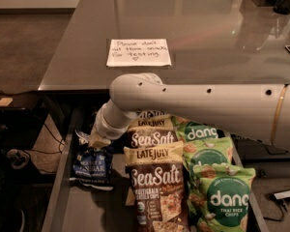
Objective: Pick green rice chip bag from top drawer and place on counter
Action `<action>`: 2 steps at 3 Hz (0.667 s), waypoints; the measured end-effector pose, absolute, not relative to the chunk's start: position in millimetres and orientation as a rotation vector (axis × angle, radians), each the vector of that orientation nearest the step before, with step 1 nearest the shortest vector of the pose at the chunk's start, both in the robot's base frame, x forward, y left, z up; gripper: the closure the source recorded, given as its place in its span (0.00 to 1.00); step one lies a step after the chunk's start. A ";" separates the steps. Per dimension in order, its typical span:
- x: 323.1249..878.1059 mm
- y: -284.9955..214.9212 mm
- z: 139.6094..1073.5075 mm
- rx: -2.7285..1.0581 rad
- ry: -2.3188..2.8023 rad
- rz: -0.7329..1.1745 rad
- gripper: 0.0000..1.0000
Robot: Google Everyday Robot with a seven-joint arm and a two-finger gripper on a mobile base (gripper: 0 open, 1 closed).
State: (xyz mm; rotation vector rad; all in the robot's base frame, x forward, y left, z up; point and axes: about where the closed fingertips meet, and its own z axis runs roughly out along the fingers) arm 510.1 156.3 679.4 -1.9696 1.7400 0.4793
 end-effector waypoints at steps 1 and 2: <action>505.7 153.0 696.8 -1.944 1.741 0.466 1.00; 503.7 147.3 730.4 -1.890 1.724 0.486 1.00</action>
Offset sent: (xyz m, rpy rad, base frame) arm -0.0069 -0.0192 0.0934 0.1287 -0.0332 -0.0742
